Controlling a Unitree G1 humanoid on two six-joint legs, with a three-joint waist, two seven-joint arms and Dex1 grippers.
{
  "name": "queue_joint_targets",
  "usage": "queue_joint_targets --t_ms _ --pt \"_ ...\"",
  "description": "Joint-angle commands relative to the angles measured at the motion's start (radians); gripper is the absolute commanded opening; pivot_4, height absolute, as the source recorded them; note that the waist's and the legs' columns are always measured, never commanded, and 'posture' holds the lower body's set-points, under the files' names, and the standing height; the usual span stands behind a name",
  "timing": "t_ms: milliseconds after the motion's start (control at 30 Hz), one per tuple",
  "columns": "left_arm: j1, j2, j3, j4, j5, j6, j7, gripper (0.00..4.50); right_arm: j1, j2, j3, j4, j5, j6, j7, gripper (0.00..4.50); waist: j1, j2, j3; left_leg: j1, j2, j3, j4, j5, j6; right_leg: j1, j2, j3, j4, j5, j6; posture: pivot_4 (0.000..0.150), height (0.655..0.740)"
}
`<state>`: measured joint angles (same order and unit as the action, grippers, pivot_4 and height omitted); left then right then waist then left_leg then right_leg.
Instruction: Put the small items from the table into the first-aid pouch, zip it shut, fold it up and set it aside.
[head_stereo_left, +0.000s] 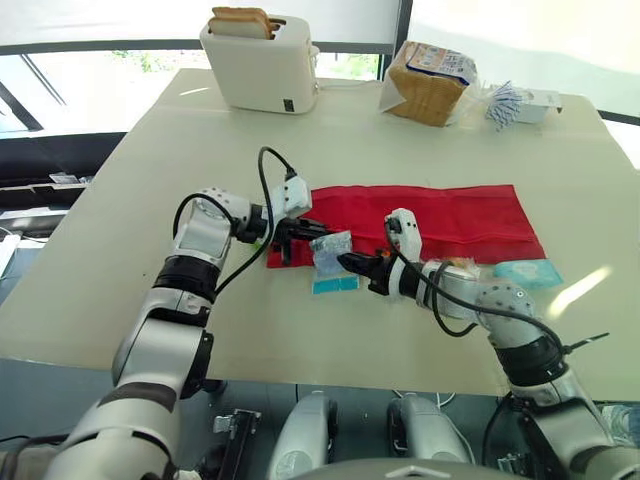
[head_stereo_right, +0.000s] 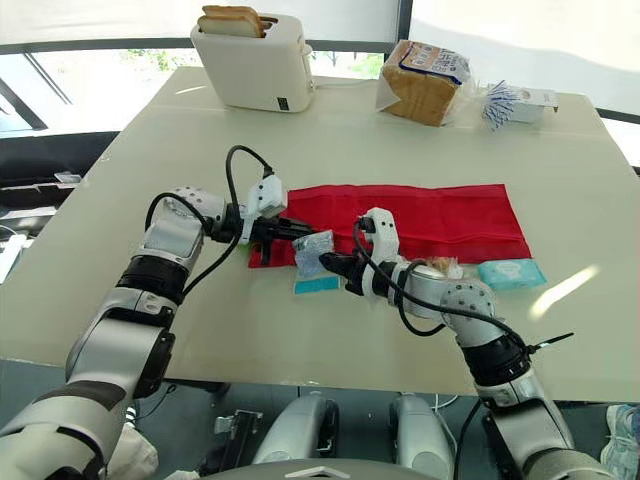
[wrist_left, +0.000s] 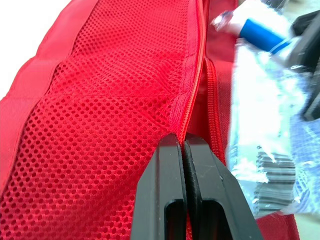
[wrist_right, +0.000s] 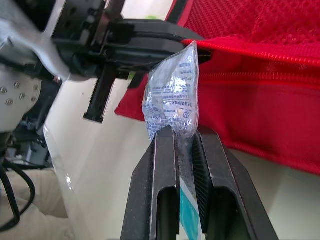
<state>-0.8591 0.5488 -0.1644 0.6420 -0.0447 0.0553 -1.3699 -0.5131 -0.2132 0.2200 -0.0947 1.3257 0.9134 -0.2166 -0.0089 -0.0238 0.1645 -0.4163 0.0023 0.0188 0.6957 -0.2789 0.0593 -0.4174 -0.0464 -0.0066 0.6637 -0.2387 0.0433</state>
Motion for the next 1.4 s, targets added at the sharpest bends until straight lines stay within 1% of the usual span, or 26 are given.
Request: queue_joint_targets --t_ms 33,233,333,667,900,1100,1300,1400 --pt "0.015 0.004 0.020 -0.090 -0.046 0.019 -0.011 0.06 -0.031 0.057 -0.068 0.065 0.013 0.048 -0.030 0.00 -0.003 0.000 0.000 0.000 0.000 0.000 0.000 0.000 -0.001 0.000 0.000 0.000 0.000 0.000 0.000 0.150 0.7400" --pt "0.051 0.003 0.031 -0.160 -0.075 0.054 -0.002 0.06 -0.057 0.170 -0.133 0.169 -0.008 0.094 -0.097 0.00 -0.007 0.000 -0.001 0.001 0.000 0.000 -0.001 0.002 -0.003 0.000 0.000 0.000 0.001 0.000 0.000 0.150 0.7400" --pt "0.062 0.008 0.042 -0.181 -0.083 0.077 0.005 0.06 -0.058 0.202 -0.161 0.193 -0.039 0.114 -0.117 0.00 -0.008 0.001 -0.001 0.001 0.000 0.000 -0.001 0.002 -0.004 0.000 0.000 0.000 0.001 0.000 0.000 0.150 0.7400" --pt "0.094 0.038 0.050 -0.237 -0.114 0.155 0.005 0.06 -0.086 0.268 -0.252 0.243 -0.111 0.169 -0.123 0.00 -0.010 0.001 -0.003 0.002 0.000 0.000 -0.002 0.002 -0.004 0.000 0.000 0.001 0.000 0.000 0.000 0.150 0.7400" --pt "0.122 0.061 0.068 -0.250 -0.135 0.150 0.009 0.06 -0.083 0.304 -0.310 0.279 -0.164 0.185 -0.145 0.00 -0.011 0.001 -0.003 0.003 0.000 0.001 -0.004 0.002 -0.004 0.000 0.000 0.001 0.000 0.000 0.000 0.150 0.7400" --pt "0.157 0.084 0.058 -0.249 -0.141 0.147 -0.004 0.06 -0.104 0.341 -0.379 0.294 -0.181 0.153 -0.158 0.00 -0.010 0.002 -0.004 0.003 0.000 0.001 -0.006 0.002 -0.004 0.000 0.000 0.001 0.000 0.000 0.000 0.150 0.7400" --pt "0.163 0.081 0.053 -0.241 -0.144 0.132 -0.004 0.06 -0.134 0.361 -0.372 0.312 -0.206 0.143 -0.129 0.00 -0.008 0.002 -0.004 0.003 0.000 0.001 -0.006 0.003 -0.004 0.000 0.000 0.001 -0.001 0.000 0.000 0.150 0.7400" --pt "0.153 0.073 0.048 -0.224 -0.139 0.134 0.003 0.06 -0.118 0.334 -0.328 0.275 -0.241 0.145 -0.044 0.00 -0.008 0.002 -0.004 0.003 0.000 0.001 -0.006 0.003 -0.004 0.000 0.000 0.001 -0.001 0.000 0.000 0.150 0.7400"
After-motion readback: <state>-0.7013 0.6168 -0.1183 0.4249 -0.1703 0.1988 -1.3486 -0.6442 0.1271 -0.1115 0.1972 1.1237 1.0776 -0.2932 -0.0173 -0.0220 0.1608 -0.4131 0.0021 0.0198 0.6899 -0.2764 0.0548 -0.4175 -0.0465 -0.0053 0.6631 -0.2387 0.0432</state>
